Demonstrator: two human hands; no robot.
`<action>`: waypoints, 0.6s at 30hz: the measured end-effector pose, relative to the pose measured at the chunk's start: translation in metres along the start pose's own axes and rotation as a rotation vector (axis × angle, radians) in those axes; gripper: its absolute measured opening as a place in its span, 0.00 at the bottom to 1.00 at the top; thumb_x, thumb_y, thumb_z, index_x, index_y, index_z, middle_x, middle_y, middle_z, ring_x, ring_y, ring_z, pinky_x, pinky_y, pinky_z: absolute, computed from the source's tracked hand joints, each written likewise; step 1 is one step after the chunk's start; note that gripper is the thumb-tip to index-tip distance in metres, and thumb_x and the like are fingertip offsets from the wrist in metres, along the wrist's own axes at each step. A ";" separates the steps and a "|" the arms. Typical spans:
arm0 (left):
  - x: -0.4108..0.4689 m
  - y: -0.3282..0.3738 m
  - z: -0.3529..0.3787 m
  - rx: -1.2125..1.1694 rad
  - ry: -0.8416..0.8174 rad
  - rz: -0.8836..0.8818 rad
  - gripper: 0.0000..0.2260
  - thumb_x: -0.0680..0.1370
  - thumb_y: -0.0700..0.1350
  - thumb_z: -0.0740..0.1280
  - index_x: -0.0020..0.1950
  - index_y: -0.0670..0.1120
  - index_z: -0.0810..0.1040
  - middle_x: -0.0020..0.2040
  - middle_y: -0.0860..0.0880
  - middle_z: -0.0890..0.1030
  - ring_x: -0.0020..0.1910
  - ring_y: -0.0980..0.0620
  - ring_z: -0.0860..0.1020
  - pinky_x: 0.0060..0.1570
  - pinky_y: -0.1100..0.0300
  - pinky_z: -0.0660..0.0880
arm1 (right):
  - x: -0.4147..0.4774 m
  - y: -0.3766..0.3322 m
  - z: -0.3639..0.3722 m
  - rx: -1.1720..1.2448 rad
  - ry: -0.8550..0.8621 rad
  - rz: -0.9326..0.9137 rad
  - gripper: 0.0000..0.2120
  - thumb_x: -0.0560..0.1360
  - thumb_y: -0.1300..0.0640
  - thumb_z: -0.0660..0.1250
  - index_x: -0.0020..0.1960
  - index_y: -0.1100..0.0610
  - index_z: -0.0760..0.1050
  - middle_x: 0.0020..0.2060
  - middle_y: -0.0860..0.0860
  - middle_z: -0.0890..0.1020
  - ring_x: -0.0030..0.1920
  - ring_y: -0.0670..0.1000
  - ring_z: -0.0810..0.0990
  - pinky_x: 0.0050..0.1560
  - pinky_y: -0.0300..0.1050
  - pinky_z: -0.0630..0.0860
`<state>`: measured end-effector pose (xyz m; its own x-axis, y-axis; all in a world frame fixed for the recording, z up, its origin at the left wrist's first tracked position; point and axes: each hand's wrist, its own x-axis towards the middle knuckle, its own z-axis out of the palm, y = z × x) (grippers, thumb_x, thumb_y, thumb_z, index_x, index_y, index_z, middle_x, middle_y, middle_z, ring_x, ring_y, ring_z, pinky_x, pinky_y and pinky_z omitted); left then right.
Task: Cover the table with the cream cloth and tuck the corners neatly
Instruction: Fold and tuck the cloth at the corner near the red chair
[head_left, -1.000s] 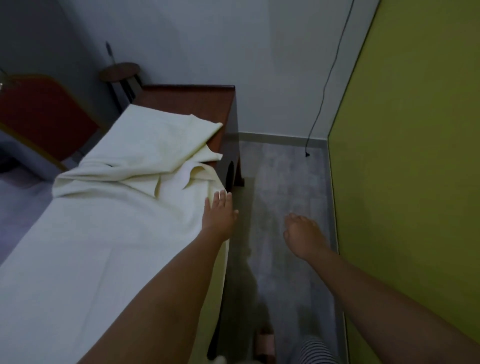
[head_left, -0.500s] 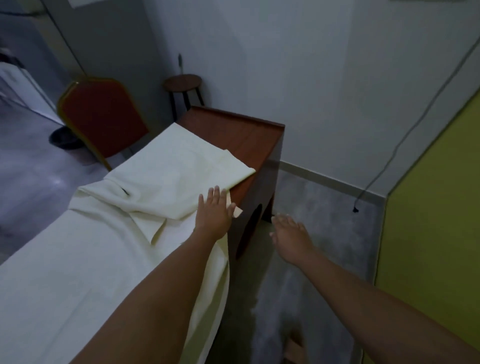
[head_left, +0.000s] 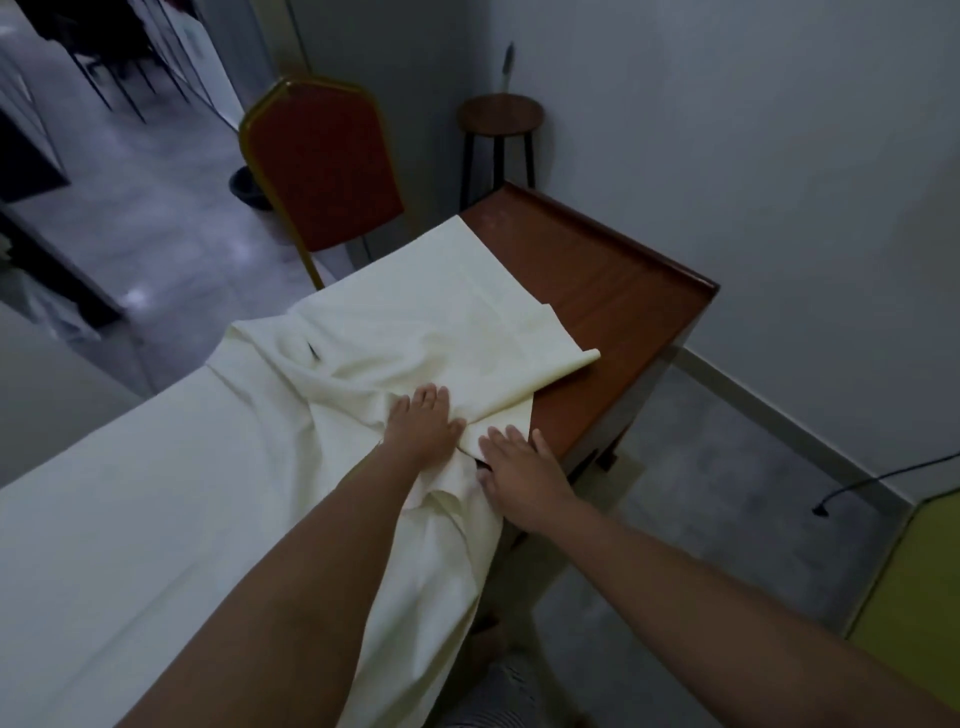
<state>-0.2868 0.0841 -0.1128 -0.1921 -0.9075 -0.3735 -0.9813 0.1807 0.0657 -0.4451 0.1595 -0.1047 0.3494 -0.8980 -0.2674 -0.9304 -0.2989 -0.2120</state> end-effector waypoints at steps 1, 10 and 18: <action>0.011 -0.004 -0.005 -0.005 -0.004 -0.007 0.29 0.82 0.55 0.48 0.78 0.41 0.47 0.79 0.42 0.50 0.78 0.47 0.48 0.75 0.49 0.47 | 0.009 0.001 0.001 -0.003 0.001 -0.016 0.25 0.82 0.49 0.48 0.77 0.56 0.51 0.77 0.53 0.54 0.76 0.54 0.50 0.74 0.59 0.47; 0.090 0.004 -0.029 -0.059 0.024 -0.026 0.31 0.82 0.57 0.47 0.78 0.40 0.44 0.79 0.41 0.46 0.78 0.46 0.44 0.75 0.49 0.43 | 0.067 0.089 -0.019 -0.180 0.051 -0.015 0.28 0.78 0.62 0.51 0.77 0.54 0.52 0.77 0.50 0.56 0.76 0.53 0.54 0.73 0.61 0.44; 0.158 0.059 -0.052 -0.106 0.082 0.029 0.30 0.82 0.57 0.46 0.78 0.41 0.45 0.79 0.43 0.48 0.78 0.48 0.44 0.75 0.50 0.42 | 0.078 0.217 -0.065 -0.375 0.043 0.095 0.29 0.76 0.65 0.47 0.76 0.55 0.54 0.76 0.50 0.57 0.76 0.53 0.53 0.71 0.64 0.35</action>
<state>-0.3757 -0.0680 -0.1198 -0.2158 -0.9314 -0.2932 -0.9700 0.1699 0.1740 -0.6272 0.0038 -0.1103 0.2618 -0.9378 -0.2279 -0.9371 -0.3034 0.1724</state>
